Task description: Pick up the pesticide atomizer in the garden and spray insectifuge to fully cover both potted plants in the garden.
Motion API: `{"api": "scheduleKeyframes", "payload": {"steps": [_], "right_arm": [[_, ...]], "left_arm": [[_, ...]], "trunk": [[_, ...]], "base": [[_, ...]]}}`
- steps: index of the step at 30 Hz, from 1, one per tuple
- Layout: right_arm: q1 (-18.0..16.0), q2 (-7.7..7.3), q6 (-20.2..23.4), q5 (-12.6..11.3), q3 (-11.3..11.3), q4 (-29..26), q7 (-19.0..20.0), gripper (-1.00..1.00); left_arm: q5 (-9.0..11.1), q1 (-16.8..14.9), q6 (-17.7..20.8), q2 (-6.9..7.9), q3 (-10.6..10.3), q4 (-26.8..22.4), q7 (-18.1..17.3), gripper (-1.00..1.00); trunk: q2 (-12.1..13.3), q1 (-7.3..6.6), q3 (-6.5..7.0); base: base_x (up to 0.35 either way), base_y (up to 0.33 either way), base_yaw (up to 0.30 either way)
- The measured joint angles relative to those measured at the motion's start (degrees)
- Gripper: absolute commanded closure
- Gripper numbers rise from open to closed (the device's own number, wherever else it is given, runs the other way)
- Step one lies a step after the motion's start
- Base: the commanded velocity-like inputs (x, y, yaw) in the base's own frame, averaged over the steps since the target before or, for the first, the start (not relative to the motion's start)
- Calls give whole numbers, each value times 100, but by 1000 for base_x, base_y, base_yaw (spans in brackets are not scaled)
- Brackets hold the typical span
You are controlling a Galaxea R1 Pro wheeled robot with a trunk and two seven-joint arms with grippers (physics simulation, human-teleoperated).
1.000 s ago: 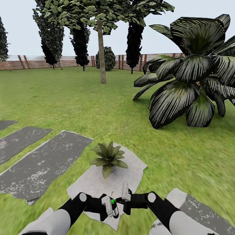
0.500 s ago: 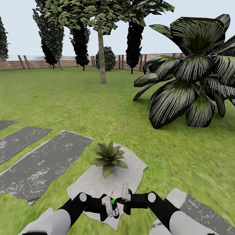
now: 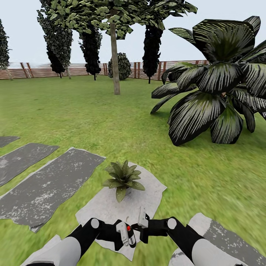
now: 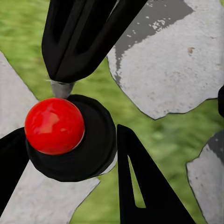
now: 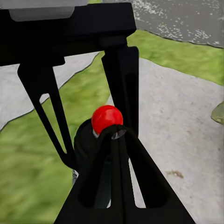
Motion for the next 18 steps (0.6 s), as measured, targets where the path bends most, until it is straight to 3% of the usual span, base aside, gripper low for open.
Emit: {"api": "scheduleKeyframes", "payload": {"steps": [3,5,9,13,14,18], "right_arm": [[-1,0,0,-2,0,0,0,100],[1,0,0,0,0,0,0,100],[0,-14,0,1,1,15,0,100],[3,-23,-7,1,15,48,-1,100],[4,-34,-8,1,17,54,-1,-100],[-2,-194,-16,-9,31,72,-6,-100]], "left_arm": [[-13,0,8,27,-9,0,0,100],[-86,2,19,178,-44,8,-1,100],[-199,179,21,822,-87,-15,16,100],[-220,461,14,1335,-84,-67,41,100],[-214,498,13,1444,-81,-58,43,100],[-203,619,14,1801,-70,-37,49,100]], "trunk": [[0,0,0],[0,0,0],[0,0,-1],[0,0,0],[0,0,0],[0,0,0]], "base": [[0,0,0],[0,0,0],[0,0,0],[0,0,0],[0,0,0],[0,0,0]]}}
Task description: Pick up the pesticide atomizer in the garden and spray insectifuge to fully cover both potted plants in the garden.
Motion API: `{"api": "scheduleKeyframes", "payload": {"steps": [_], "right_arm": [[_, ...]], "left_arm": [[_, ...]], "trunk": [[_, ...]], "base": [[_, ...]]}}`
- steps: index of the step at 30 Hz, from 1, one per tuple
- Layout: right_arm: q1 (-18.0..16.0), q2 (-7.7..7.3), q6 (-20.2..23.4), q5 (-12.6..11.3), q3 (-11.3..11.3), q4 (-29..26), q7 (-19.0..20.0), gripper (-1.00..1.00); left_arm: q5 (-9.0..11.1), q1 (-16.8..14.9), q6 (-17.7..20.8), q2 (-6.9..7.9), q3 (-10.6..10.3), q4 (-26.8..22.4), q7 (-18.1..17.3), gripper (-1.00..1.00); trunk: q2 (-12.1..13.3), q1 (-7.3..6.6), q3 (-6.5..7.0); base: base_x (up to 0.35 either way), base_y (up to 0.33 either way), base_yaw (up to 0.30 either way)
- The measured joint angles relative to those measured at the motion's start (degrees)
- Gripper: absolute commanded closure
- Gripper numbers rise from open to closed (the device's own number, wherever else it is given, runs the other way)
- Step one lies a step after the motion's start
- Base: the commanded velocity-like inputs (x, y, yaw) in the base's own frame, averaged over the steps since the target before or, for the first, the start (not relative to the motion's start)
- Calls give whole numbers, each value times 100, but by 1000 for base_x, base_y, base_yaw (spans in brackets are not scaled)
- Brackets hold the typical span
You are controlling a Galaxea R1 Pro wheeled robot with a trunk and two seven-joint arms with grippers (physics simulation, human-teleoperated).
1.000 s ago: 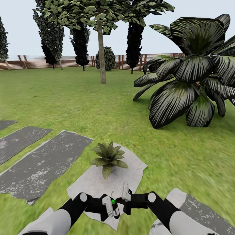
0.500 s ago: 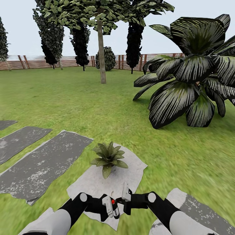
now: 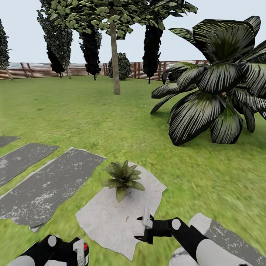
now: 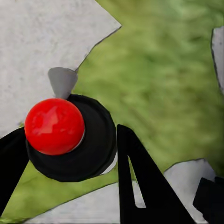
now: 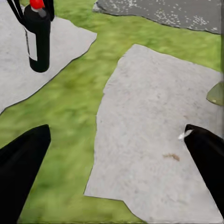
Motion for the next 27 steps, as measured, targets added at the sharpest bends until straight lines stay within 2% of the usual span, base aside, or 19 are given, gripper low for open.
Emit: {"api": "scheduleKeyframes", "payload": {"steps": [2,3,6,7,8,9,11,12,13,14,15,16,17,19,20,22,24,27], "right_arm": [[2,-41,-1,-3,5,26,-22,-100],[2,-71,-10,-1,13,215,-83,-100],[5,-92,-17,-18,28,877,-590,-100],[9,-95,-24,-18,46,1236,-1002,-100],[16,-96,-33,-25,61,1621,-1407,-100],[27,-100,-39,-38,56,1934,-1871,-100],[226,-104,-48,-175,53,2092,-2623,-100],[465,-103,-66,-423,52,2119,-3172,-100],[594,-100,-84,-618,41,2124,-3457,-100],[717,-96,-101,-988,18,2131,-3900,-100],[778,-96,-110,-1273,-32,2137,-4135,-100],[873,-100,-117,-1720,-72,2148,-4408,-100],[991,-103,-130,-2264,-73,2151,-4580,-100],[1083,-127,-146,-2935,-71,2156,-4684,-100],[1136,-187,-159,-3466,-80,2156,-4725,-100],[1186,-235,-173,-4140,-70,2156,-4744,-100],[1213,-253,-179,-4492,-67,2162,-4744,-100],[1224,-261,-179,-4654,-56,2161,-4742,-100]], "left_arm": [[20,82,8,69,32,-27,32,100],[68,109,24,79,60,-37,242,100],[250,135,40,45,148,27,1090,100],[419,191,33,7,166,145,1532,100],[667,257,25,-43,183,308,1944,100],[1106,329,7,-95,202,498,2441,100],[1909,447,-9,-129,220,668,3029,100],[2439,521,-8,-133,225,705,3241,100],[2702,555,-11,-132,225,715,3313,100],[3091,626,-31,-124,224,724,3381,100],[3350,690,-80,-113,225,727,3407,100],[3710,802,-224,-95,227,730,3428,100],[4125,943,-441,-80,233,732,3475,100],[4561,1108,-697,-76,237,736,3686,100],[4818,1213,-839,-84,251,737,3974,100],[4963,1270,-920,-121,236,739,4365,100],[5005,1284,-937,-138,233,744,4487,100],[5045,1289,-945,-151,231,773,4538,100]], "trunk": [[0,0,0],[0,0,0],[0,0,0],[0,0,-1],[0,0,-1],[0,0,-1],[0,0,-1],[0,0,-1],[0,0,-1],[0,0,-1],[0,0,-1],[0,0,-1],[0,0,-1],[0,0,-1],[0,0,-1],[0,0,0],[0,0,0],[0,0,0]], "base": [[0,0,0],[0,0,0],[0,0,0],[0,0,0],[0,0,0],[0,0,0],[0,0,0],[0,0,0],[0,0,0],[0,0,0],[0,0,0],[0,0,0],[0,0,0],[0,0,0],[0,0,0],[0,0,0],[0,0,0],[0,0,0]]}}
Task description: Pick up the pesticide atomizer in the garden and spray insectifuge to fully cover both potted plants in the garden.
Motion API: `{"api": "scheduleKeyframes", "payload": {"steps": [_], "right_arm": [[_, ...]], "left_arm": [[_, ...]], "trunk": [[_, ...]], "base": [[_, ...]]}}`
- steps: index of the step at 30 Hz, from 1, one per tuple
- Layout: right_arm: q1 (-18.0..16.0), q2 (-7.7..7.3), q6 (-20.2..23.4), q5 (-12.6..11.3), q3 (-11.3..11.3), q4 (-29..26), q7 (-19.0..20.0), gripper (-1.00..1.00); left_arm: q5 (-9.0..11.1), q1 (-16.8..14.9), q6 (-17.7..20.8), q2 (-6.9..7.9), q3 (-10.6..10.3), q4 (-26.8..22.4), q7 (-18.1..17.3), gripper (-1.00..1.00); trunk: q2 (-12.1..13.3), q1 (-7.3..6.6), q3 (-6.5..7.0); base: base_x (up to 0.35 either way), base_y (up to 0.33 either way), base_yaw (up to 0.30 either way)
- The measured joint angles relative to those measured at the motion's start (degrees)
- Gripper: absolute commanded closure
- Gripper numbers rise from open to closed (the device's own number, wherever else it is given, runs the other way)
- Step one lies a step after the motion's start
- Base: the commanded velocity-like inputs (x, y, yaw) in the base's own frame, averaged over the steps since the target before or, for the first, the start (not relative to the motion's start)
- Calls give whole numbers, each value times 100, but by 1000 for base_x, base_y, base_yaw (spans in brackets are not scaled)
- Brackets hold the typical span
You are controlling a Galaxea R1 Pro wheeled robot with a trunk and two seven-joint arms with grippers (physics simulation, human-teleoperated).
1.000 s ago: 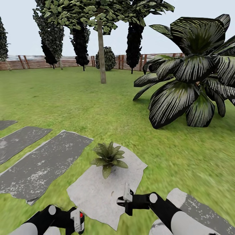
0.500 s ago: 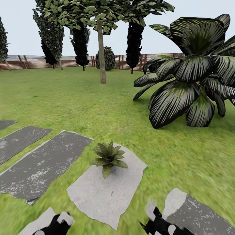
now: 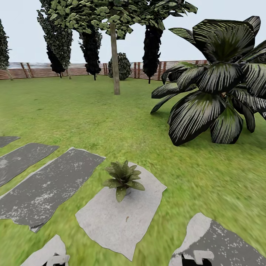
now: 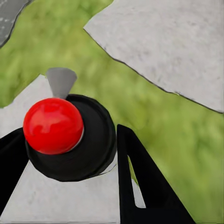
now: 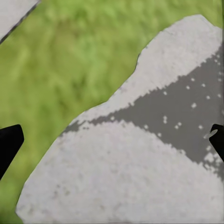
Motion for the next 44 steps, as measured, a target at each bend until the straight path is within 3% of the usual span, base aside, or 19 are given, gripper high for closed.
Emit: {"api": "scheduleKeyframes", "payload": {"steps": [8,13,44], "right_arm": [[2,26,6,2,17,-7,5,-100],[74,205,53,-14,12,3,26,-100],[81,209,53,-14,11,3,26,-100]], "left_arm": [[13,1,-3,-44,1,61,9,100],[16,1,-8,-44,2,112,9,100],[11,1,-10,-44,1,132,9,100]], "trunk": [[0,0,0],[0,0,0],[0,0,0]], "base": [[0,0,0],[0,0,0],[0,0,0]]}}
